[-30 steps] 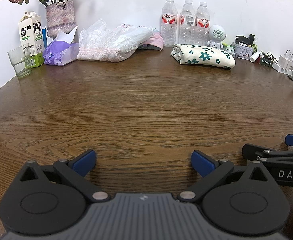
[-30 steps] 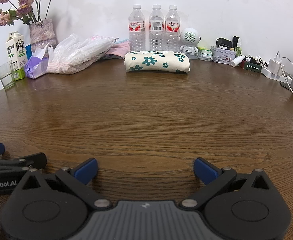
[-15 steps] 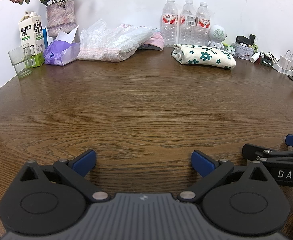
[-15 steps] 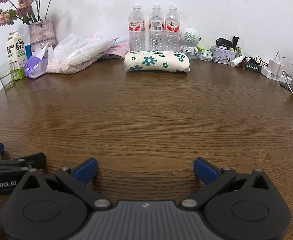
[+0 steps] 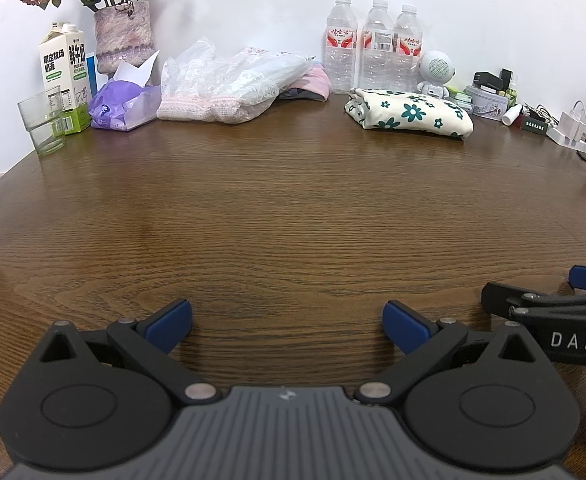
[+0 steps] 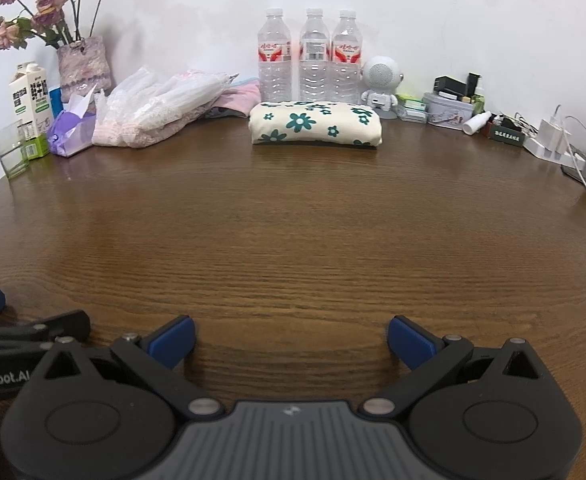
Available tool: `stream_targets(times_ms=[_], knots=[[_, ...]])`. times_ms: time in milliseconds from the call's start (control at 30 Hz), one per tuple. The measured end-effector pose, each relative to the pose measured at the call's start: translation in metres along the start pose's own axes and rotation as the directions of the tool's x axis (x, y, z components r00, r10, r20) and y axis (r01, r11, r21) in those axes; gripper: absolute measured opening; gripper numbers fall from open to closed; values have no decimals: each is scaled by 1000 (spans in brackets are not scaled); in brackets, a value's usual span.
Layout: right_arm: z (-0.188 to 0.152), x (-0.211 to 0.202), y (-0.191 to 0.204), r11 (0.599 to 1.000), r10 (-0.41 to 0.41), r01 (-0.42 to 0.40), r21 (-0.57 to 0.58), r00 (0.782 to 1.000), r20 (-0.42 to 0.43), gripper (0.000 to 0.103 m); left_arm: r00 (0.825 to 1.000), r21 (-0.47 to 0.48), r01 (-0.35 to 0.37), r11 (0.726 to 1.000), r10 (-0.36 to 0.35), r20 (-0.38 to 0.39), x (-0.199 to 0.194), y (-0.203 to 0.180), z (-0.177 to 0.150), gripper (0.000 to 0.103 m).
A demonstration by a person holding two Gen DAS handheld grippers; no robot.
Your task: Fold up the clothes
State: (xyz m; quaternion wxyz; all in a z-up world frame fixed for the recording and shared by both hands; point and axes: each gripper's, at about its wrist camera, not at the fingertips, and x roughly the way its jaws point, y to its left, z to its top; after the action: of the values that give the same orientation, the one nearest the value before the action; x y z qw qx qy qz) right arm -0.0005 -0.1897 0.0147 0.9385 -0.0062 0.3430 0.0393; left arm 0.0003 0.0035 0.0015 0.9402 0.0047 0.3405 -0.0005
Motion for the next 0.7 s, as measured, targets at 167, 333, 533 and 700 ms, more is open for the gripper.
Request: stream_targets(times_ms=[167, 333, 533, 700], knots=[[4, 4, 3, 998, 25, -25, -49, 1000, 8, 103, 1000, 11, 14, 1000, -14, 2, 2, 2, 1, 103], [34, 9, 2, 988, 155, -155, -28, 988, -9, 99, 996, 13, 40, 999, -41, 79, -7, 21, 16, 103], [146, 73, 49, 933, 361, -360, -22, 930, 67, 100, 953, -230, 44, 972, 29, 302, 14, 127, 122, 103], [215, 186, 119, 945, 328, -328, -3, 943, 60, 92, 874, -435, 185, 881, 54, 483, 87, 210, 149, 103]])
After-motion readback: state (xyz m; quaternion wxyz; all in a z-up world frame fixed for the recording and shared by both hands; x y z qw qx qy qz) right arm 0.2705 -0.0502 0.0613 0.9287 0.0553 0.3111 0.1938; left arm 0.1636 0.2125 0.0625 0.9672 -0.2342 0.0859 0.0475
